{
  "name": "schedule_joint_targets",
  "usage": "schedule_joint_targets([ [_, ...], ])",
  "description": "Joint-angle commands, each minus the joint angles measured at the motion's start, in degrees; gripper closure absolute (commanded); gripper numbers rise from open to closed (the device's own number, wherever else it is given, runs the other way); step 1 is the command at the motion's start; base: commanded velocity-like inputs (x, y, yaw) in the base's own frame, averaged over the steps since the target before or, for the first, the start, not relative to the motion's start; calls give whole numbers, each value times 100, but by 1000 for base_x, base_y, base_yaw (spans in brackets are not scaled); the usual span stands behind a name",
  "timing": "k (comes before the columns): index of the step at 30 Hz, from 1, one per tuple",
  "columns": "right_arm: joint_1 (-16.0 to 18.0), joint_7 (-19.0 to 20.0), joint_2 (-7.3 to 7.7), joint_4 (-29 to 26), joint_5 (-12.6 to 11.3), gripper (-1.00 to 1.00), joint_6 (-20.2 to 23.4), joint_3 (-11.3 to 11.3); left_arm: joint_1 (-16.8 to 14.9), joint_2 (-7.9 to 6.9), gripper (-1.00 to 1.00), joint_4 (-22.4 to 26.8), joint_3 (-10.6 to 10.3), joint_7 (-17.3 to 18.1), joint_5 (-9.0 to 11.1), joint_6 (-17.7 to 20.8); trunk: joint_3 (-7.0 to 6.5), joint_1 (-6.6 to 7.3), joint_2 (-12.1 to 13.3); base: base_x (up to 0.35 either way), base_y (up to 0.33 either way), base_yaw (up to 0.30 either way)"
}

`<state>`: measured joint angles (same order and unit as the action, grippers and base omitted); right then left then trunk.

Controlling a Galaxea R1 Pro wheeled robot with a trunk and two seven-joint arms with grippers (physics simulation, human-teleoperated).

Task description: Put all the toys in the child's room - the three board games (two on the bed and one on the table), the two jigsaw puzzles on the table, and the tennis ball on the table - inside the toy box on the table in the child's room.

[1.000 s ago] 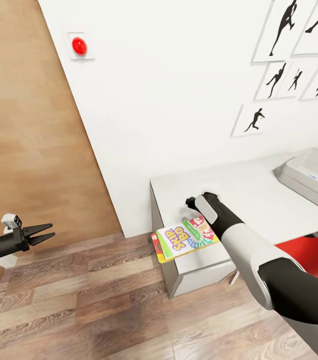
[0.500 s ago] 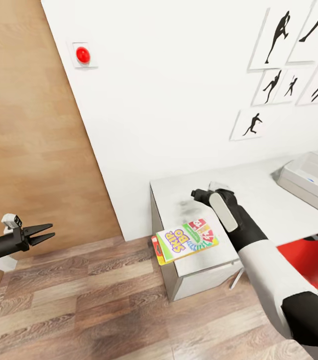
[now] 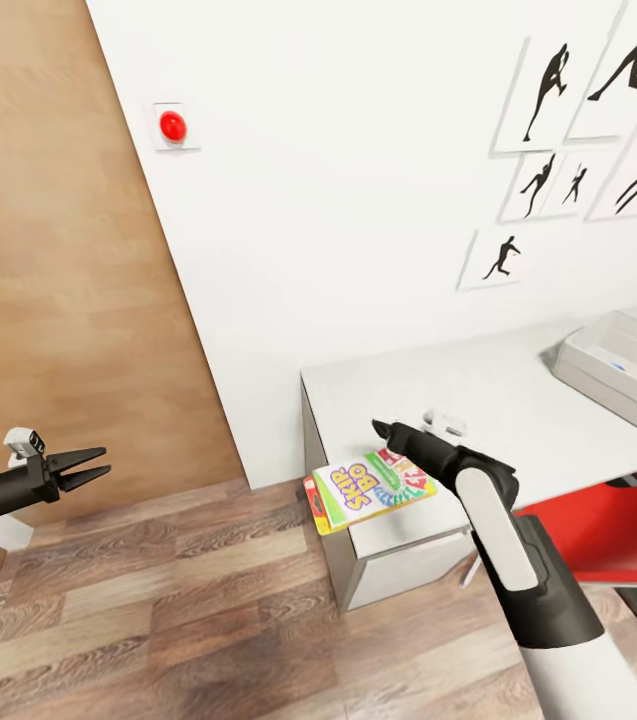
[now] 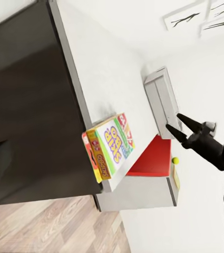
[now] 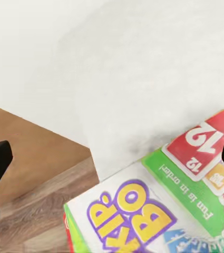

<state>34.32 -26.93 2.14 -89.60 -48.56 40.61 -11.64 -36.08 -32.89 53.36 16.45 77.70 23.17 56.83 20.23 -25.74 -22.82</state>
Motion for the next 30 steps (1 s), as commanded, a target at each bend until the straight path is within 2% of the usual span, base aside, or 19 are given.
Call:
schedule_joint_targets([
  [1, -81, 72, 5, -46, -58, -100, -1, 34, -4, -1, -100, -1, -2, 9, 12, 52, 0, -4, -10, 0, 0, 0],
  [3, -390, 808, 5, -133, -64, -100, -15, 237, -4, 1, -100, -1, -2, 9, 13, 53, -18, -4, -10, 0, 0, 0],
  [4, -471, 1044, 5, -146, -64, -100, -17, 314, -4, 1, -100, -1, -2, 9, 15, 54, -28, -4, -10, 0, 0, 0],
  [5, -630, 1554, 5, -162, -65, -100, -21, 500, -4, 1, -100, -1, -2, 9, 17, 55, -37, -4, -10, 0, 0, 0],
  [7, -792, 2099, 5, -172, -65, -100, -26, 716, -4, 1, -100, -1, -2, 9, 18, 54, -55, -4, -10, 0, 0, 0],
  [8, -956, 2646, 2, -178, -65, -100, -31, 949, -4, 2, -100, -1, -2, 7, 19, 52, -64, -4, -10, 0, 0, 0],
  [9, -1040, 2915, 1, -180, -66, -100, -34, 1065, -4, 2, -100, -1, -2, 5, 19, 51, -74, -4, -10, 0, 0, 0],
  [10, -1212, 3427, -1, -184, -64, -100, -40, 1297, -4, 2, -100, -1, -5, 3, 20, 50, -83, -4, -10, 0, 0, 0],
  [11, -1299, 3667, -1, -185, -63, -100, -43, 1411, -4, 2, -100, -1, -6, 3, 20, 49, -92, -4, -10, 0, 0, 0],
  [12, -1472, 4113, -2, -186, -61, -100, -50, 1633, -4, 2, -100, -1, -8, 2, 23, 49, -102, -4, -10, 0, 0, 0],
  [14, -1639, 4511, -3, -187, -59, -100, -54, 1847, -4, 2, -100, -1, -9, 1, 25, 48, -120, -4, -10, 0, 0, 0],
  [15, -1794, 4862, -3, -188, -57, -100, -57, 2050, -4, 5, -100, -1, -9, 0, 27, 48, -129, -4, -10, 0, 0, 0],
  [17, -1993, 5282, -3, -189, -53, -100, -54, 2334, -4, 19, -100, -1, -13, 0, 28, 48, -148, -4, -10, 0, 0, 0],
  [19, -2090, 5501, -2, -189, -51, -100, -51, 2512, -4, 41, -100, -1, -27, 0, 29, 48, -167, -4, -10, 0, 0, 0],
  [20, -2154, 5694, -2, -189, -52, -100, -46, 2678, -4, 64, -100, -1, -49, 0, 27, 48, -176, -4, -10, 0, 0, 0],
  [23, -2219, 6020, 2, -189, -43, -100, -31, 2928, -4, 93, -100, -1, -93, 0, 23, 48, -204, -4, -10, 0, 0, 0],
  [30, -2259, 6321, 5, -183, -14, -100, -5, 3138, -4, 111, -100, -1, -127, -14, 13, 47, -269, -4, -10, 0, 0, 0],
])
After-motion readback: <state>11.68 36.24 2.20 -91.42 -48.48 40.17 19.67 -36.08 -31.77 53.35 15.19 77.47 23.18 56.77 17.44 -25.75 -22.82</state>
